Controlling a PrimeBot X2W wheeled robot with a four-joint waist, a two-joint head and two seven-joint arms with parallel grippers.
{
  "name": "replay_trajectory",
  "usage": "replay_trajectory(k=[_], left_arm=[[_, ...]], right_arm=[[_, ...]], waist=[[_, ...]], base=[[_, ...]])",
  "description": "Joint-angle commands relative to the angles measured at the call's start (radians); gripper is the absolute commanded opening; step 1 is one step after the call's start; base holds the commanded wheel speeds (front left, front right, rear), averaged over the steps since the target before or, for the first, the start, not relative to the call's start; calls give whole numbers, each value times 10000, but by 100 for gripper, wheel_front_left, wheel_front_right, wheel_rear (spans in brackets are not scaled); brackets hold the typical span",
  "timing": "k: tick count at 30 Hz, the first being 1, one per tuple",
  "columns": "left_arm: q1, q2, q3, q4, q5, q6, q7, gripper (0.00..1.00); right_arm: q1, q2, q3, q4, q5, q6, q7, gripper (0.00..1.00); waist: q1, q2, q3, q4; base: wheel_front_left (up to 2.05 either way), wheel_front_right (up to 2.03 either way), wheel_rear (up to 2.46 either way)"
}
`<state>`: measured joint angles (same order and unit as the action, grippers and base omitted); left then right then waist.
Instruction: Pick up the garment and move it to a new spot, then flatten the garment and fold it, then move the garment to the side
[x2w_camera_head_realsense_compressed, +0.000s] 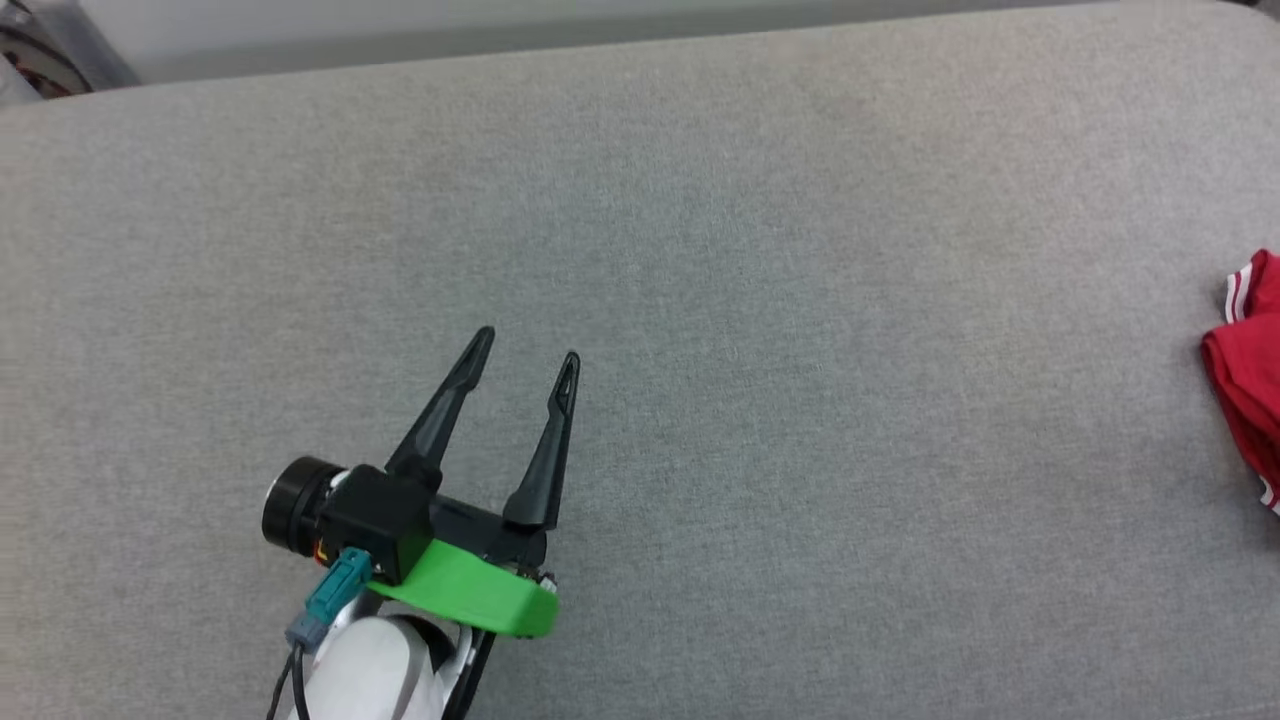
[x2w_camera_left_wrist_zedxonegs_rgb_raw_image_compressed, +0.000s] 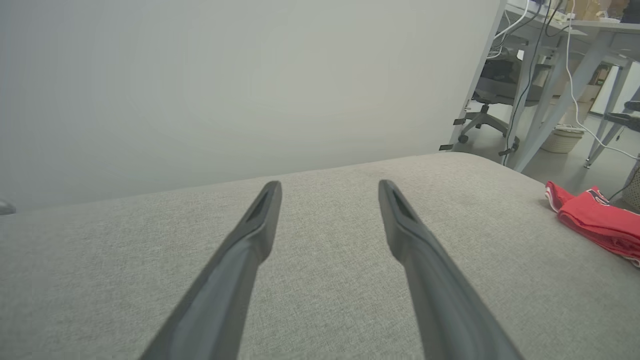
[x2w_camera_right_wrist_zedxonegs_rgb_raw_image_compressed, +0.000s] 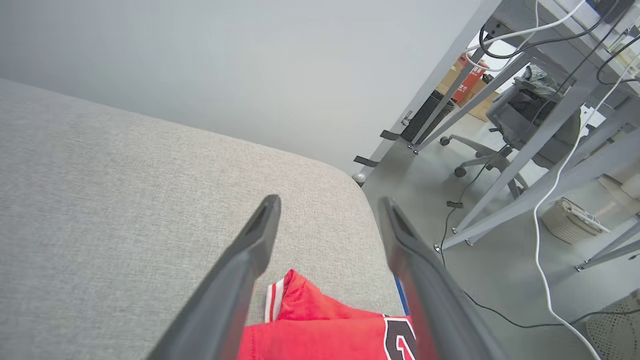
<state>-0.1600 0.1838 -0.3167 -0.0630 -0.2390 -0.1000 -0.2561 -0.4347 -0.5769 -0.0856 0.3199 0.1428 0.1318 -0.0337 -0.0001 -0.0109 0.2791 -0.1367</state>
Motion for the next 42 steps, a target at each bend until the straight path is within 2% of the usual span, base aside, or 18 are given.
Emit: replay_trajectory(k=[1, 6, 12, 17, 21, 29, 42], left_arm=[[254, -85, 99, 108, -51, 57, -56, 100], [842, -332, 509, 355, -79, 98, -56, 100], [1418, -579, 1058, 513, -5, 112, -56, 100], [1799, -836, 1524, 554, -12, 92, -56, 100], [2025, -999, 1897, 668, 9, 59, -56, 100], [2401, -1203, 2279, 1026, 241, -83, -57, 100], [2531, -1325, 2460, 1248, 253, -200, -57, 100]], right_arm=[[438, 292, -63, -482, 163, -11, 130, 100], [1797, 1306, -176, -2413, 376, -11, 376, 100], [3184, 2650, -269, -3843, 508, -11, 315, 100], [4055, 3690, -25, -4260, 547, -11, 6, 100], [4593, 4336, 200, -4075, 512, -11, -366, 100], [4893, 4934, 558, -3189, 291, -11, -1151, 100], [4983, 5142, 695, -2673, 134, -11, -1417, 100]], waist=[[1, 109, -1374, 739], [1, 109, -1966, 1072], [1, 109, -2373, 1313], [1, 109, -2557, 1394], [1, 109, -2671, 1415], [1, 109, -3008, 1383], [1, 109, -3133, 1395]], base=[[0, 0, 0], [0, 0, 0], [0, 0, 0], [0, 0, 0], [0, 0, 0], [0, 0, 0], [0, 0, 0]])
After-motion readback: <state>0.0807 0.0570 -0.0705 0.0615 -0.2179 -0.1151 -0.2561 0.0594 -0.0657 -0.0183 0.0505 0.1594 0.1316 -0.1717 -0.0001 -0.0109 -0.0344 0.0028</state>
